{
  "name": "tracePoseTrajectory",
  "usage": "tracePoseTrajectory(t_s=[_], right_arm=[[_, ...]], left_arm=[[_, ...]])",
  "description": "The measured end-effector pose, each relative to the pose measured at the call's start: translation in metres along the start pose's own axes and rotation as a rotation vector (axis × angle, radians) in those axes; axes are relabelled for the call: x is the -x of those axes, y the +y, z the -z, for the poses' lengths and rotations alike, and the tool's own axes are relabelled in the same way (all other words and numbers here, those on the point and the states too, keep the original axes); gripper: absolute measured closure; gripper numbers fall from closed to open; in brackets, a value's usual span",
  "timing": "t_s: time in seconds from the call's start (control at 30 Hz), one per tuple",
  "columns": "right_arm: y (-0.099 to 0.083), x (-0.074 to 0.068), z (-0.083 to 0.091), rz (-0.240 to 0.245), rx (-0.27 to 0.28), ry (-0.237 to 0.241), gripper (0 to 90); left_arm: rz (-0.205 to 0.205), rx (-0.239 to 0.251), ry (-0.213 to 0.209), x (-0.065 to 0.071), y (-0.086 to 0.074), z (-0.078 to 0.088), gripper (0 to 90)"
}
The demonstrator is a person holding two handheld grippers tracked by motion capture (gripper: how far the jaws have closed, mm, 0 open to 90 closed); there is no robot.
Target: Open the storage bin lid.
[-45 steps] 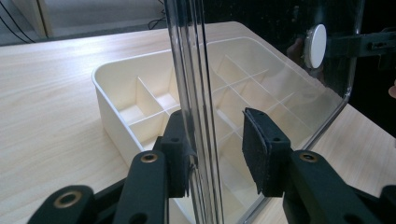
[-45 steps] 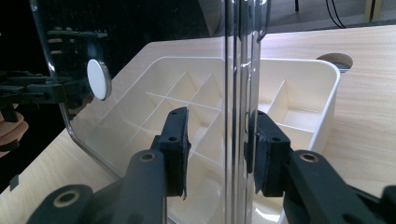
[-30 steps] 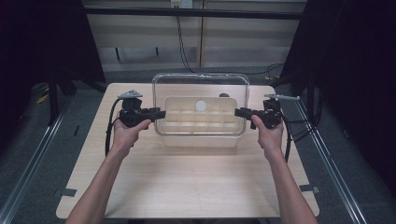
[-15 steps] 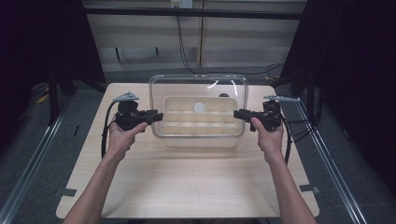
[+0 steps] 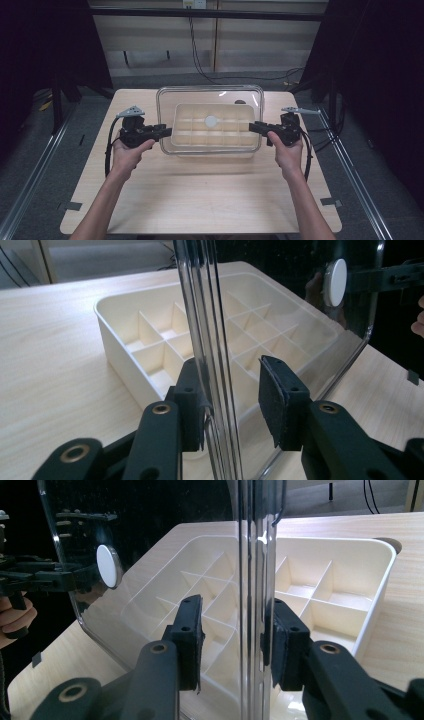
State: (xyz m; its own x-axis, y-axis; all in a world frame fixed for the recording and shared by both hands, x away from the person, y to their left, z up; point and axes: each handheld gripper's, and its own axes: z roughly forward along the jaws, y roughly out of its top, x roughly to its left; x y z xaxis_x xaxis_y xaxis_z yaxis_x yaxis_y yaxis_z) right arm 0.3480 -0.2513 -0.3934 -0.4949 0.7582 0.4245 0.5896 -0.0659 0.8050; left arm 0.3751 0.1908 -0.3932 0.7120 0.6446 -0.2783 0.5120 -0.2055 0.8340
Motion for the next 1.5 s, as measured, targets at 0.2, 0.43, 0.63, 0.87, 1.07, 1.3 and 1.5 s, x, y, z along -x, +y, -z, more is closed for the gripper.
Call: tracePoseTrajectory(t_s=[0.2,0.43,0.63,0.87,1.07,1.3,1.5], right_arm=[[-0.007,-0.002,0.003,-0.001,-0.003,0.001,62.8],[-0.012,-0.005,0.008,0.001,0.006,0.011,63.1],[-0.015,-0.006,0.011,-0.006,0.006,0.010,63.2],[-0.022,-0.007,0.012,-0.009,0.004,0.020,63.3],[-0.026,-0.010,0.011,-0.001,-0.008,0.021,63.4],[-0.038,-0.015,0.009,-0.002,-0.053,0.012,62.5],[-0.045,-0.021,0.009,0.016,-0.081,0.019,63.2]], left_arm=[[-0.003,-0.003,-0.004,0.003,-0.006,0.002,64.2],[-0.009,0.001,-0.006,0.009,-0.007,0.005,64.2],[-0.017,0.001,-0.011,0.010,-0.008,0.005,64.0],[-0.017,-0.002,-0.004,0.012,-0.014,0.008,63.9],[-0.015,-0.011,-0.003,0.013,-0.020,0.013,63.9],[-0.015,-0.034,0.005,0.015,-0.029,0.013,63.8],[-0.023,-0.050,0.011,0.015,-0.035,0.018,63.0]])
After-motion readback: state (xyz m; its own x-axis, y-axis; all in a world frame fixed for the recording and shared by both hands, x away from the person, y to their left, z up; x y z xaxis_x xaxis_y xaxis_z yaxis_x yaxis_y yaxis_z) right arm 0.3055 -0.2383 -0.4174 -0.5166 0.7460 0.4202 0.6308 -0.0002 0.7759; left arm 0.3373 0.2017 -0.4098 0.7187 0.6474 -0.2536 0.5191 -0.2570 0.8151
